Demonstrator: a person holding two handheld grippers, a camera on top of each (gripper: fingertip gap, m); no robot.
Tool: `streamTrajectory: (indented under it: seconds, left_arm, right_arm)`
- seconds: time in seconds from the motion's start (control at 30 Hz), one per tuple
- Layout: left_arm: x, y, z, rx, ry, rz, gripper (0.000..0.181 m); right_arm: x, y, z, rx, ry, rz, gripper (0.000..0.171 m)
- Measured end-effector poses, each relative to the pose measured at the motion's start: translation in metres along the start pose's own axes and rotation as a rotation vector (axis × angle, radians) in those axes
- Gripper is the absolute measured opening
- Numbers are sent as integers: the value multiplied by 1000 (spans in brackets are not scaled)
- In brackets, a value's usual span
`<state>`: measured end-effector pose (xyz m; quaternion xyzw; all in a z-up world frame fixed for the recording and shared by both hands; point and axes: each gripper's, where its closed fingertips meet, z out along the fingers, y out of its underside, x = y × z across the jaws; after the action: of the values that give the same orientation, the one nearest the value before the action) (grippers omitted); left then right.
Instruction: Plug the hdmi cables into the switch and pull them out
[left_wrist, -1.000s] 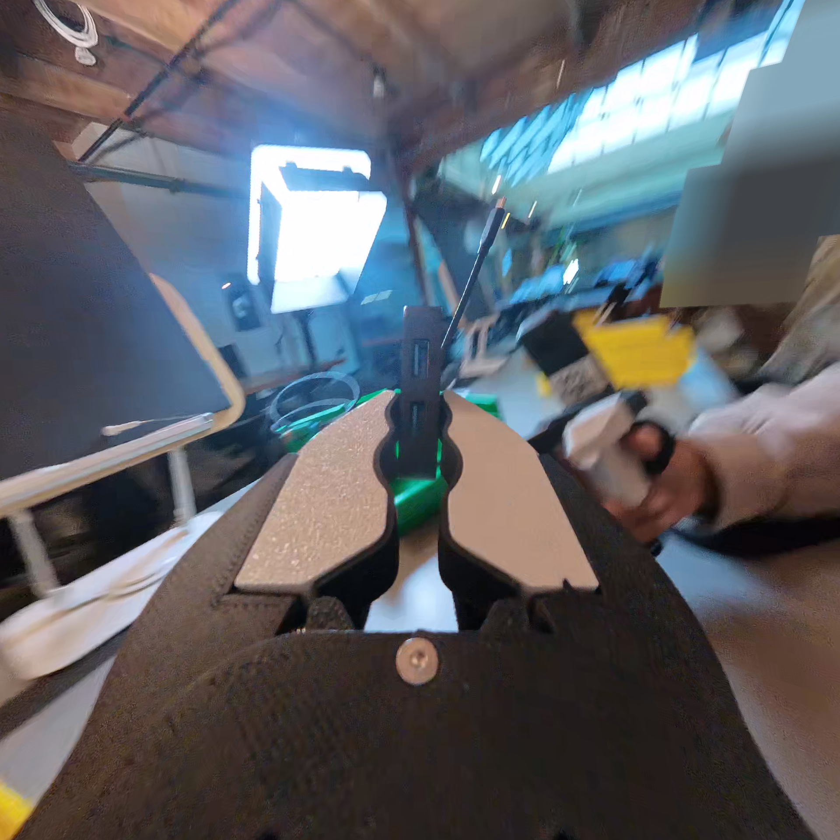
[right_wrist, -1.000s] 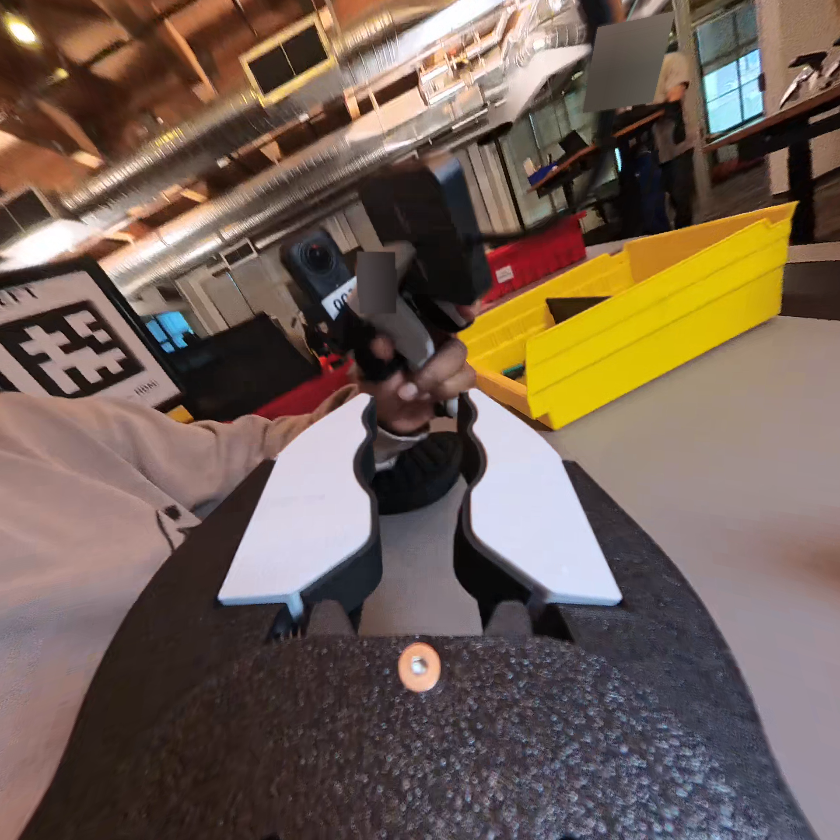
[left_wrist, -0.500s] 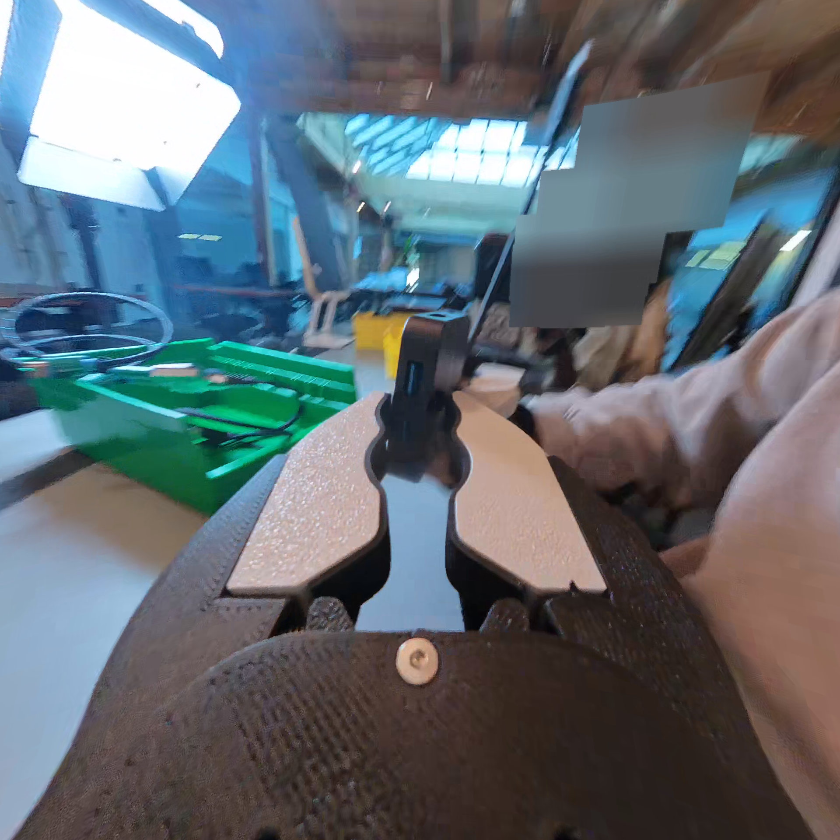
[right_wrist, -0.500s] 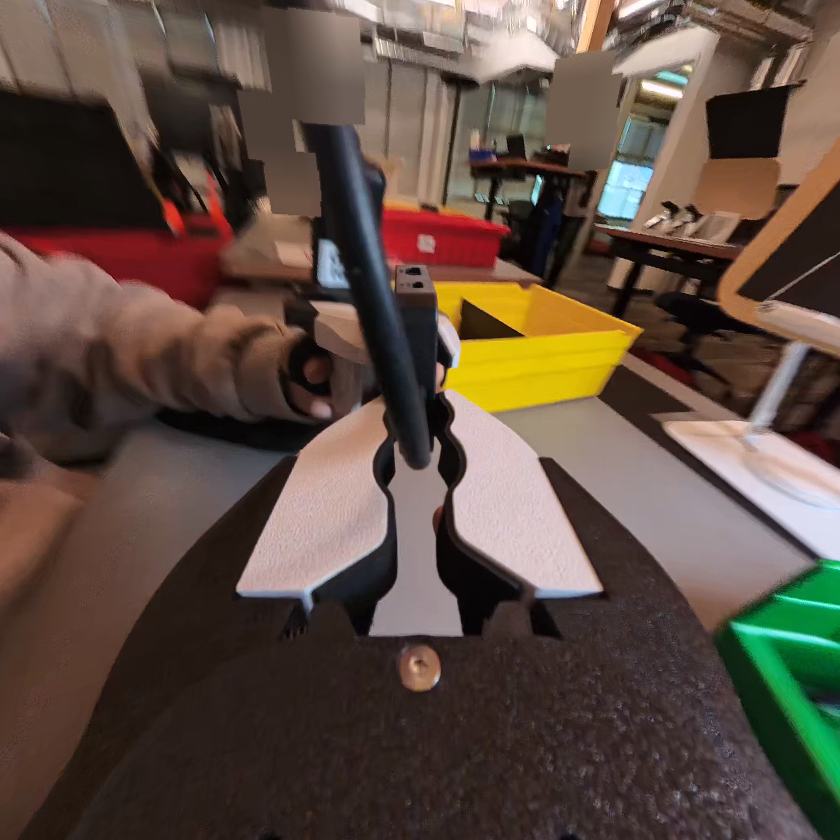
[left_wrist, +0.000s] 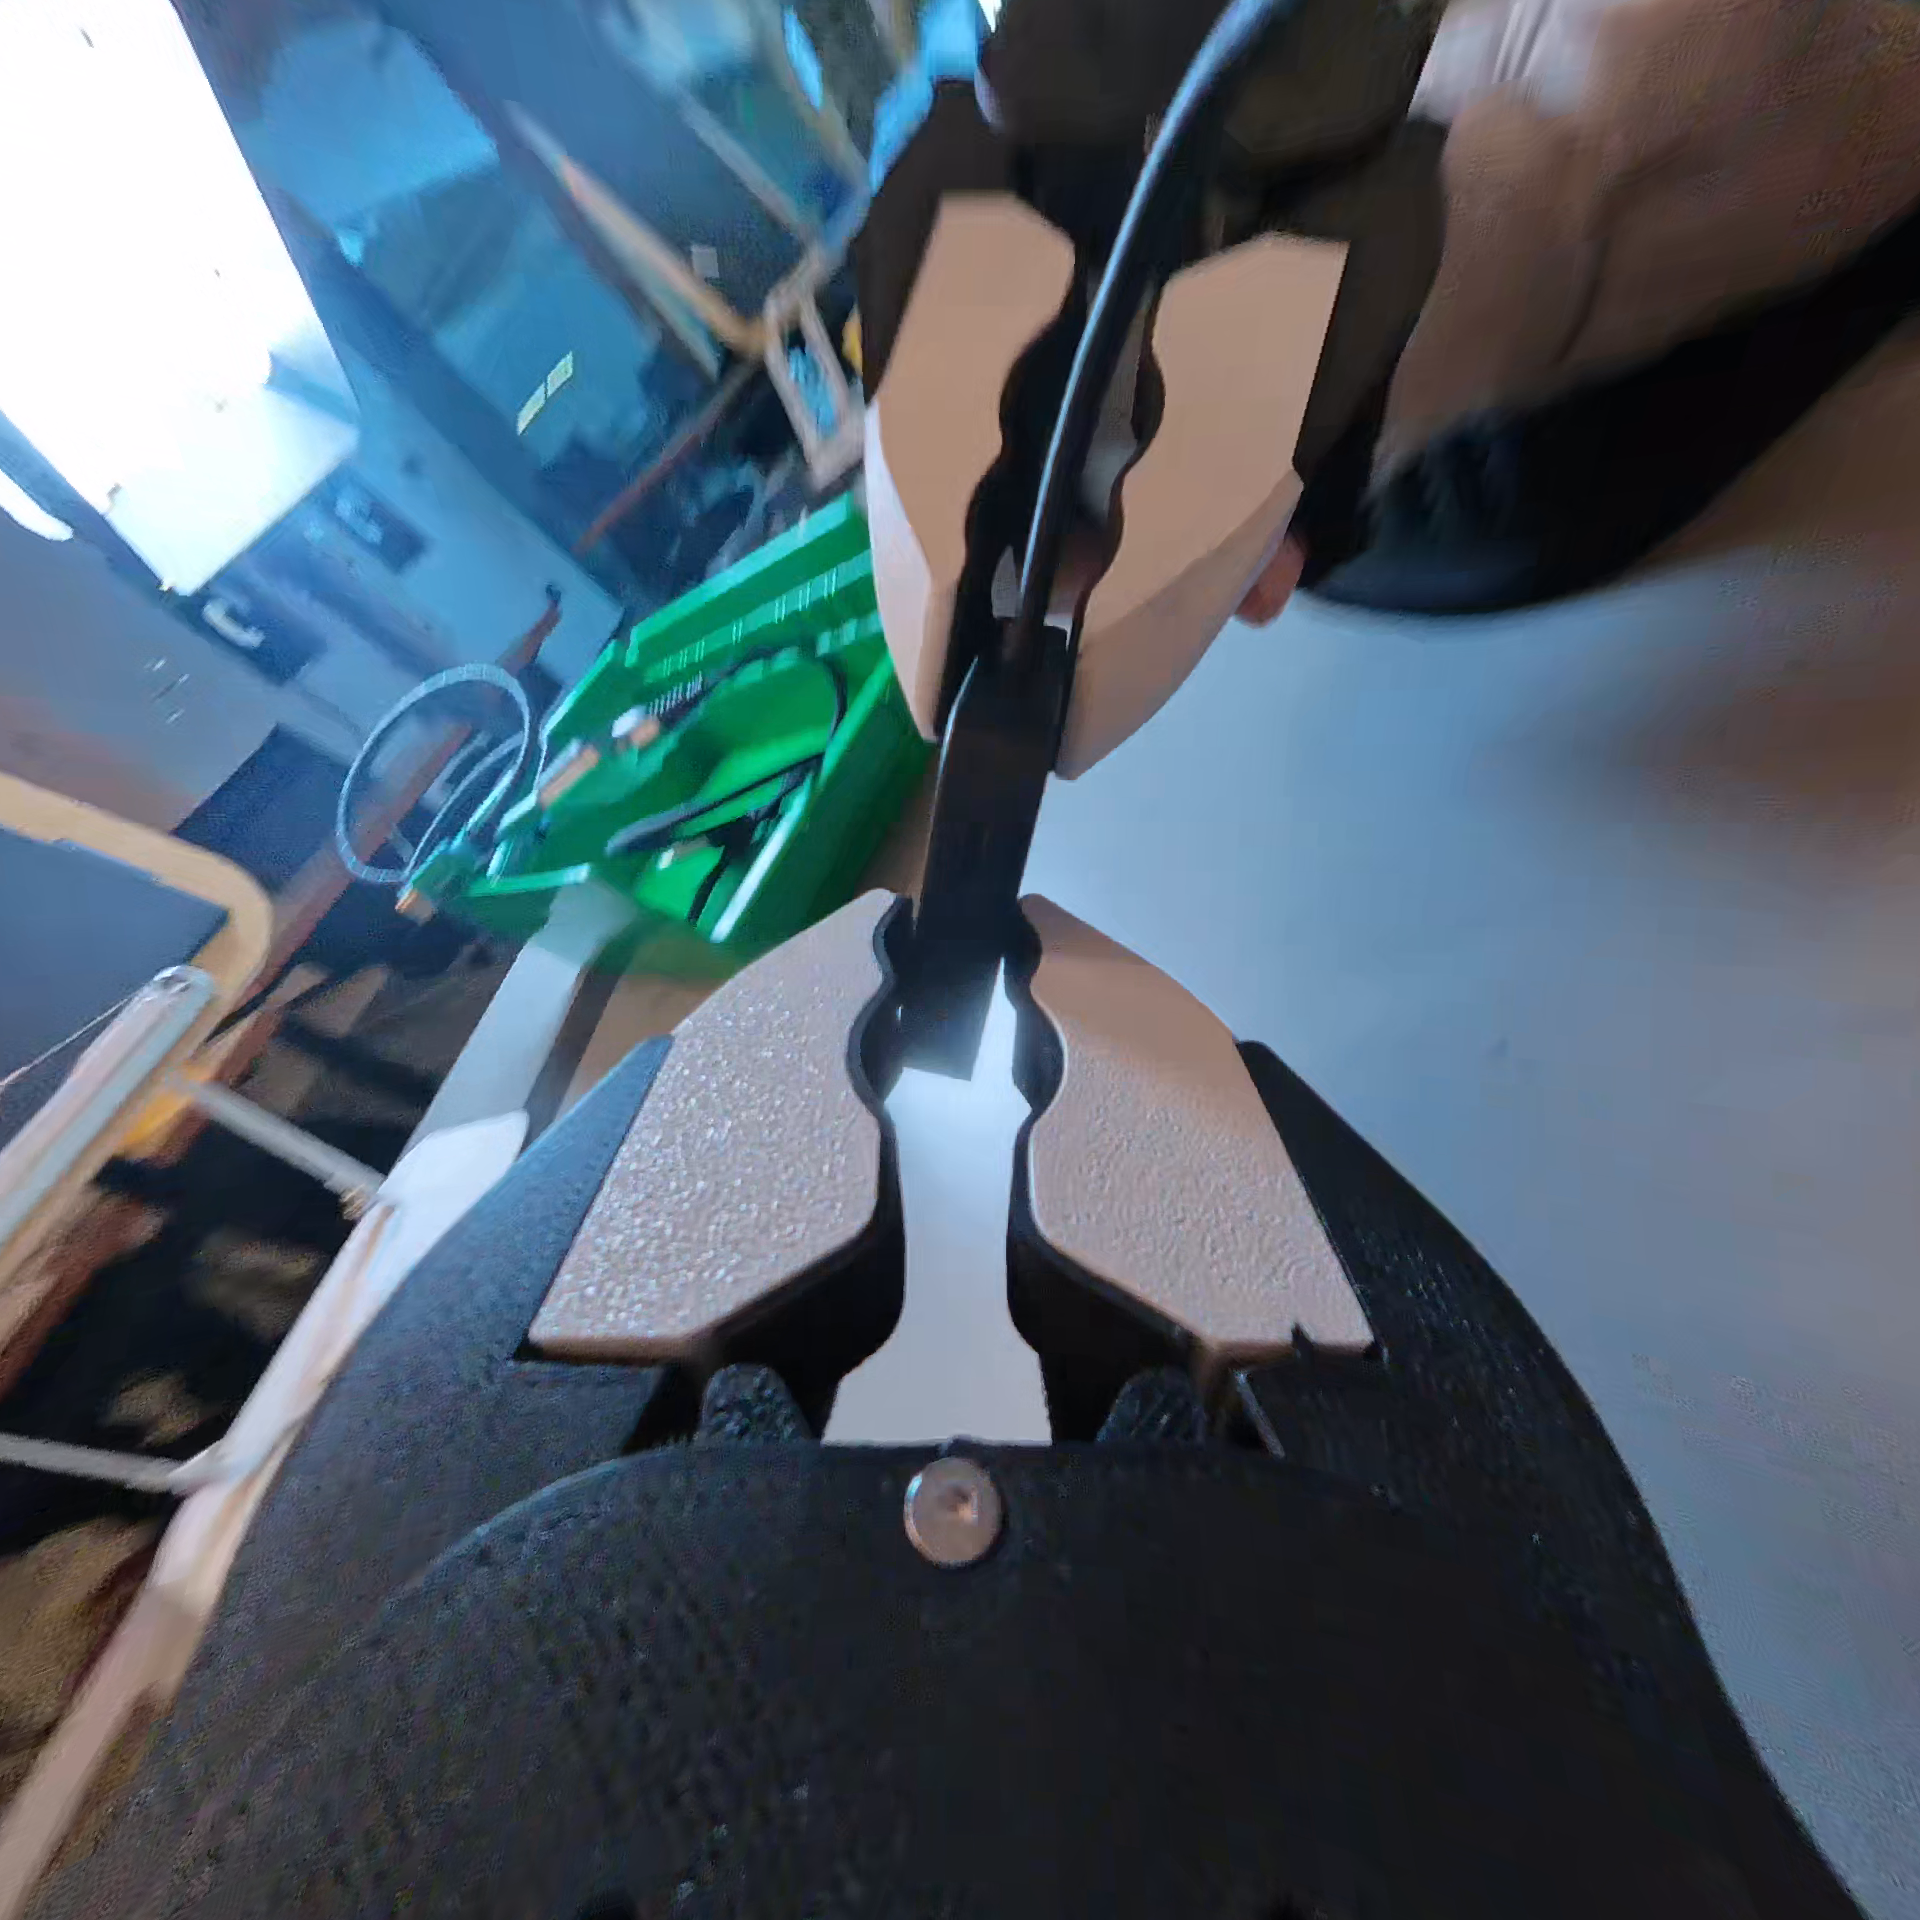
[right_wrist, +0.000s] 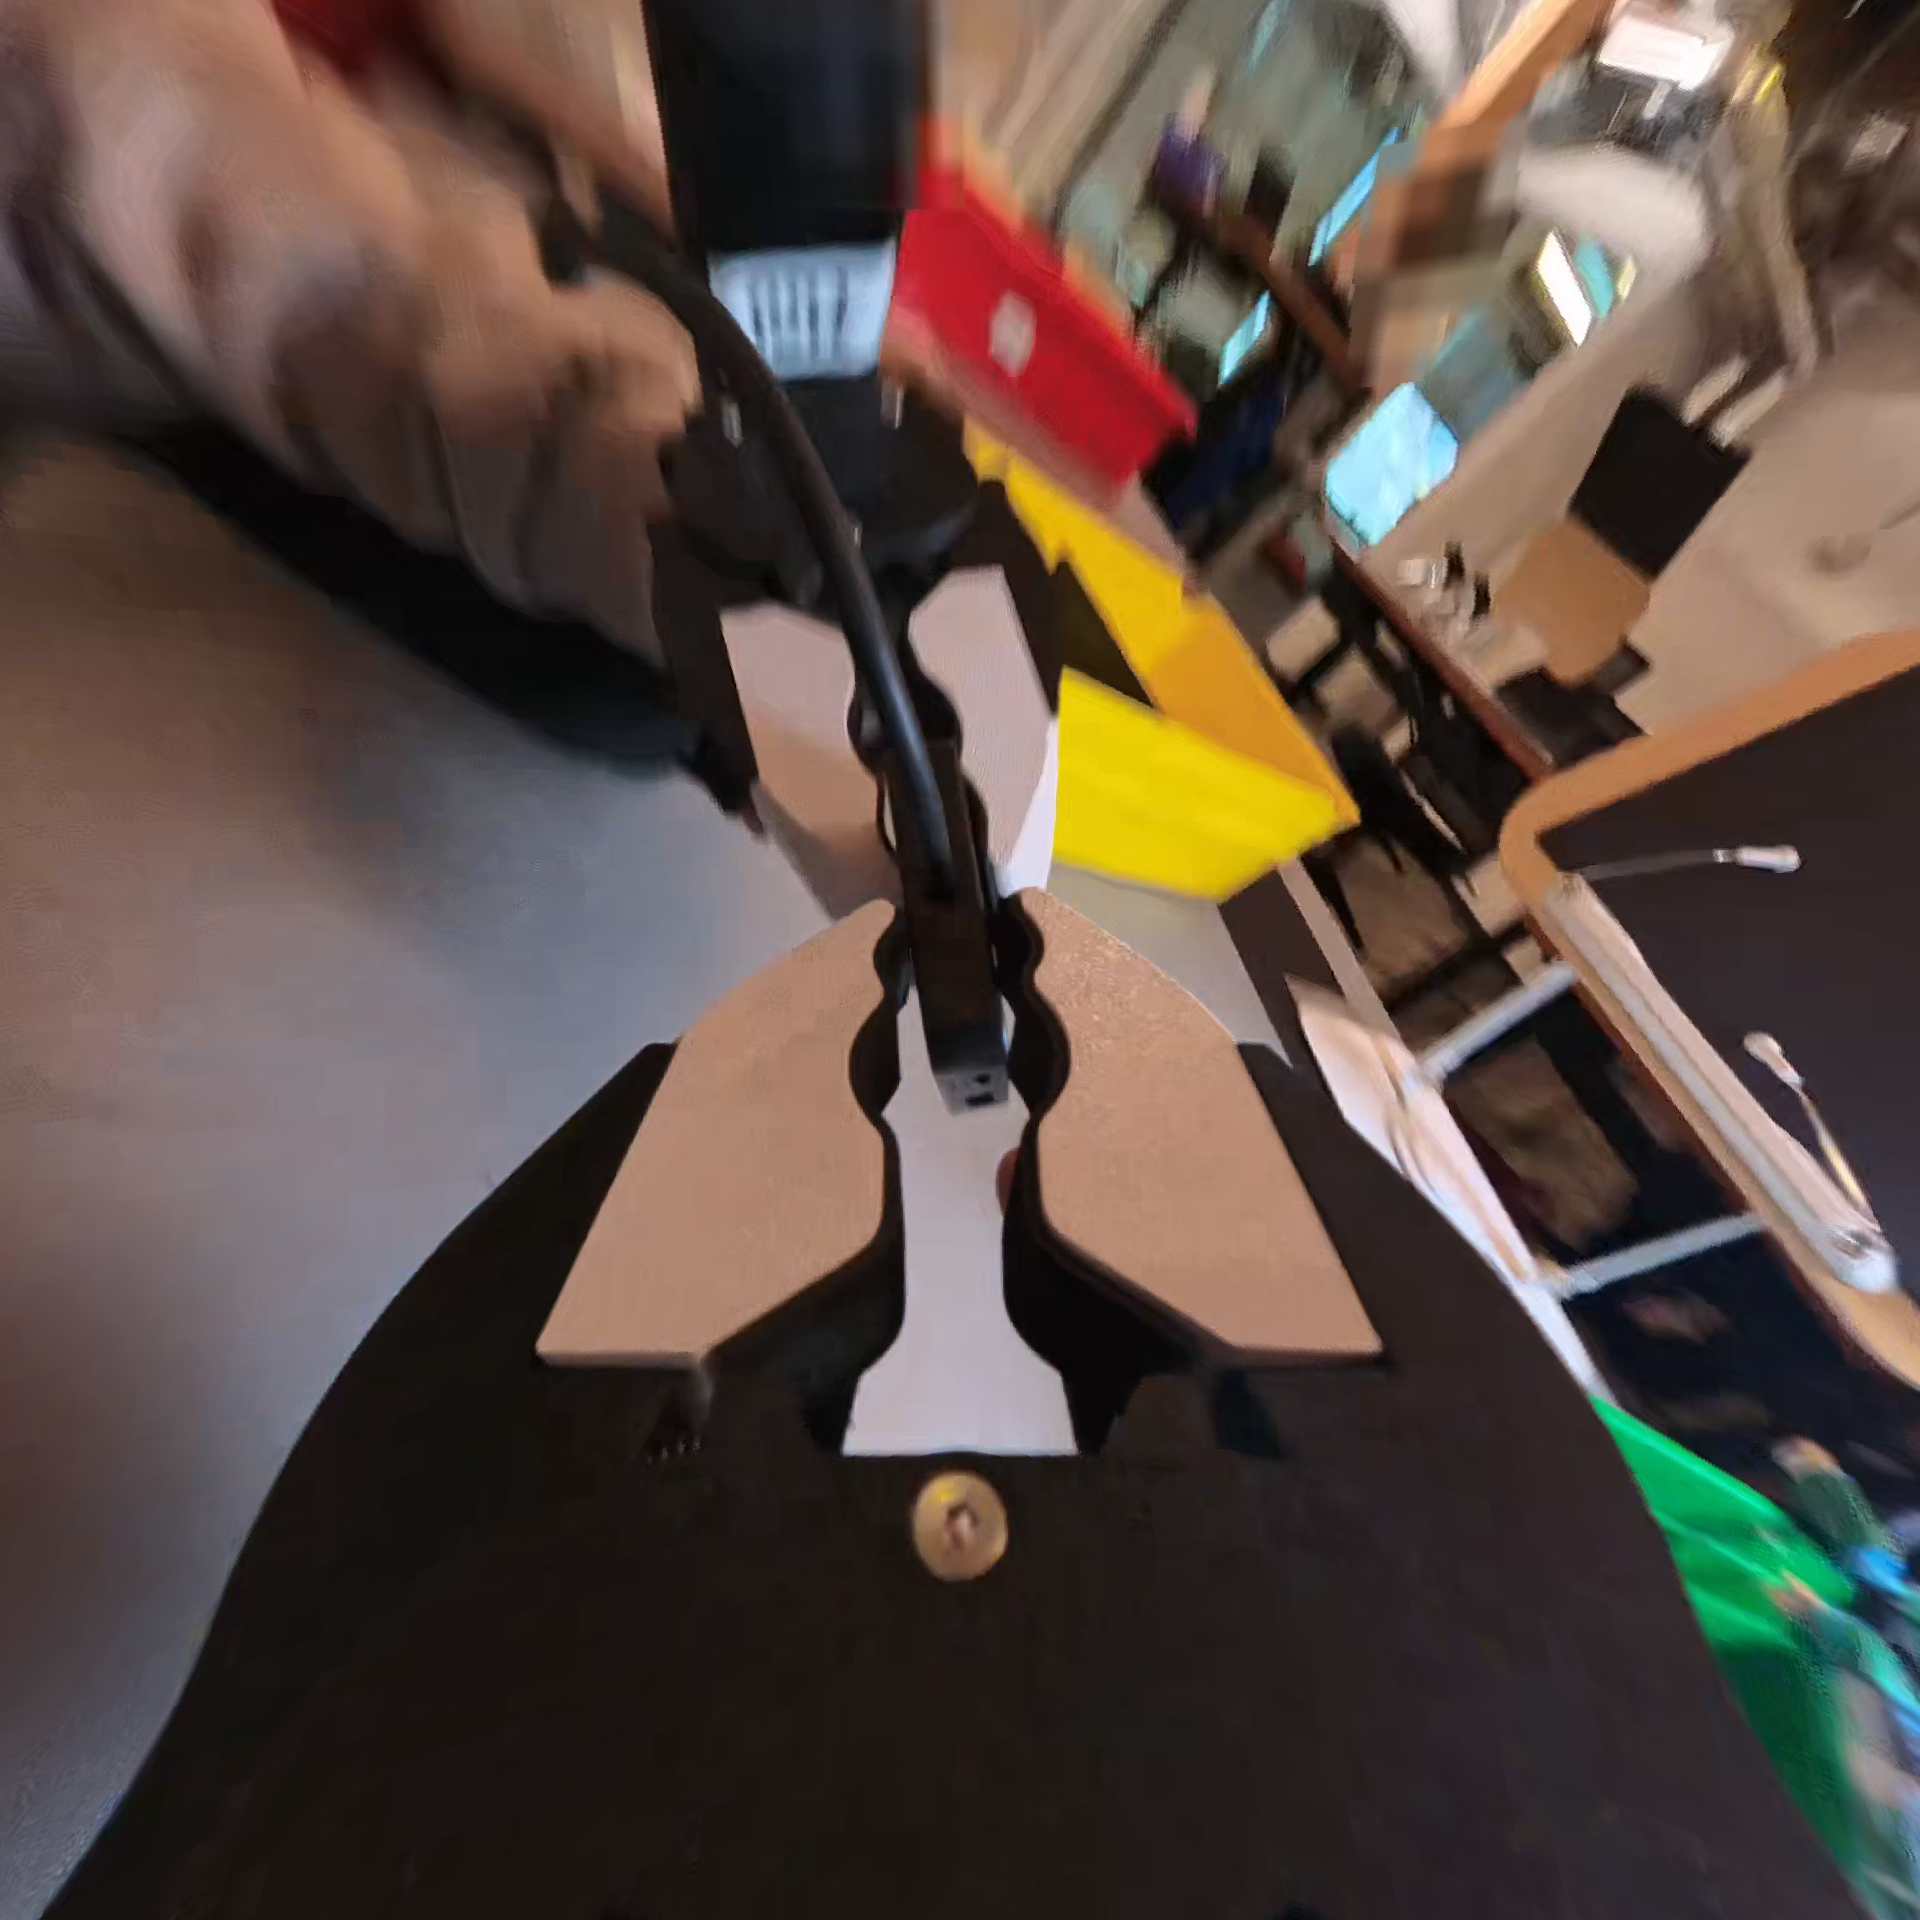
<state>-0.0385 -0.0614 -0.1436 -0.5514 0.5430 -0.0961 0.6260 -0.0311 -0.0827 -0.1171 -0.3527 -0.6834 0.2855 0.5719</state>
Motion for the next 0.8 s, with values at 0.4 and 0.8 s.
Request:
streamTrajectory:
  seconds: [0.4, 0.8]
  left_arm:
    - [16, -9, 4, 0, 19, 168, 17]
    - [-118, -23, -100, 34, -407, -143, 20]
  right_arm:
    - [-13, 17, 3, -188, 31, -327, 15]
    - [39, 19, -23, -210, 283, -288, 14]
